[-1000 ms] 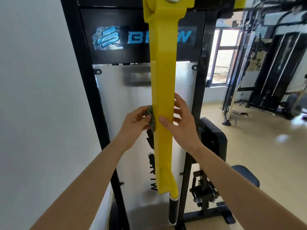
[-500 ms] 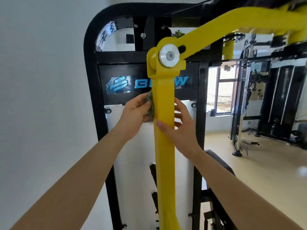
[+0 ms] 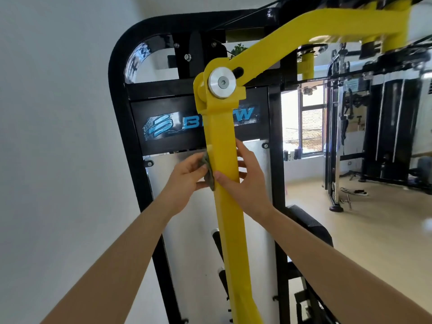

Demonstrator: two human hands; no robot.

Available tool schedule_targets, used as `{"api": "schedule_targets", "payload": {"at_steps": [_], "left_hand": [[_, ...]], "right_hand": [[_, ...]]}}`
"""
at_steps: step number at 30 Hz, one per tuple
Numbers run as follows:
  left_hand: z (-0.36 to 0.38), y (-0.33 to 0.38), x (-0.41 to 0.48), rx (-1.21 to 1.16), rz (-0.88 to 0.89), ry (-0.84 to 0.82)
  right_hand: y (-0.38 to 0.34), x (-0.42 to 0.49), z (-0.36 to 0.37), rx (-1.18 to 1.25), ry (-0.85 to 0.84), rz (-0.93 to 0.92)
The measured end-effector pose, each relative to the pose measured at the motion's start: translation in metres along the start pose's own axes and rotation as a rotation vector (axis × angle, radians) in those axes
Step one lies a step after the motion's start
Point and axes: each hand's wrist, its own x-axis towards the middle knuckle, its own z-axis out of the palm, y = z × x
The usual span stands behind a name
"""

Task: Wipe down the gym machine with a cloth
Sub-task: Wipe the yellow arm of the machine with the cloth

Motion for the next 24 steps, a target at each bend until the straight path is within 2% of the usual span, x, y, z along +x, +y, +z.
{"api": "schedule_targets", "payload": {"at_steps": [6,9,18,22,24], "left_hand": [[0.0,0.039,0.026,-0.126,0.074,0.202],[0.007,0.039,0.018,-0.1,0.101,0.268],[0.01,-0.005,-0.032,0.081,0.037,0.18],[0.002,0.024,-0.035,0.063,0.179,0.213],[0.003,0.04,-0.04,0.024,0.229,0.157]], "right_hand": [[0.001,0.003,-0.001,0.003,-0.021,0.015],[0.001,0.001,-0.002,-0.01,-0.022,0.019],[0.002,-0.014,0.003,-0.04,0.047,-0.008],[-0.009,-0.008,-0.011,-0.051,0.016,0.012],[-0.018,-0.008,-0.02,-0.101,0.062,-0.021]]}}
